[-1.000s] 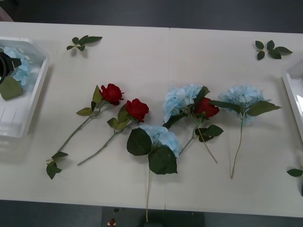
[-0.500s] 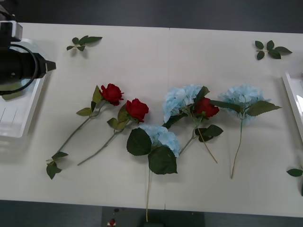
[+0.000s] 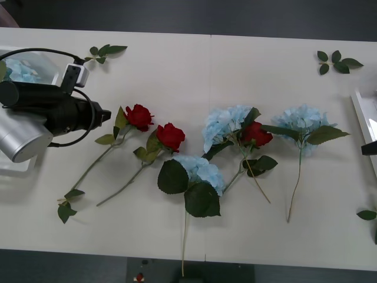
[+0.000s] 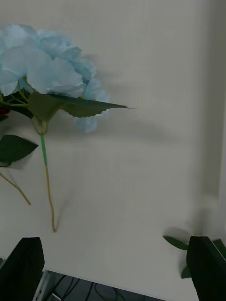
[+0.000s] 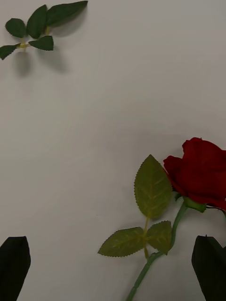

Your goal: Put the red flowers into the right box and the blue flowers into the left box

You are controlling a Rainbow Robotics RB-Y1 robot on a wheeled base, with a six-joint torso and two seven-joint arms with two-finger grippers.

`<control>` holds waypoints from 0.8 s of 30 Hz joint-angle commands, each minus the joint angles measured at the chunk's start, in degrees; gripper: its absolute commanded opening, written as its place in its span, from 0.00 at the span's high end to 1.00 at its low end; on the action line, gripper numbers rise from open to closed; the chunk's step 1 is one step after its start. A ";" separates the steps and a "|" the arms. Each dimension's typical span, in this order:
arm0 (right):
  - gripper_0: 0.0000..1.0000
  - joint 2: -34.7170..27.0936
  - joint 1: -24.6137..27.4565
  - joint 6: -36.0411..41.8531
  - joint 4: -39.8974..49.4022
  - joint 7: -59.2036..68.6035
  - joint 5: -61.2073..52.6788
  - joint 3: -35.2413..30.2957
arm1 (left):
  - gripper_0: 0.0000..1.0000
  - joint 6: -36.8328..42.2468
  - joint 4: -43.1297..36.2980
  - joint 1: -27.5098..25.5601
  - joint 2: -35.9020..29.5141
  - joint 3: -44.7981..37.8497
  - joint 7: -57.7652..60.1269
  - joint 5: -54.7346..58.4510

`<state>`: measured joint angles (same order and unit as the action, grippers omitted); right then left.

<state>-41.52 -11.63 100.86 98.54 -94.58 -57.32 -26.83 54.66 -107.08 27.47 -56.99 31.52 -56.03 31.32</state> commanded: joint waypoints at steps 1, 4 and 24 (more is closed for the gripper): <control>0.11 2.67 -1.11 -1.89 2.89 1.16 0.37 0.38 | 0.00 0.09 -0.85 2.41 1.18 0.91 -2.50 -0.83; 0.12 4.43 -1.11 -4.44 3.06 1.24 1.16 3.28 | 0.00 0.09 0.03 3.29 2.49 3.02 -2.68 -2.23; 0.12 10.23 0.03 -18.50 3.06 3.09 11.97 19.80 | 0.00 -3.86 13.48 7.95 9.44 14.10 -3.47 -12.43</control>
<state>-30.81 -11.62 83.13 99.84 -94.51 -45.70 -7.28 51.80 -94.50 32.96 -47.37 44.74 -58.01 19.31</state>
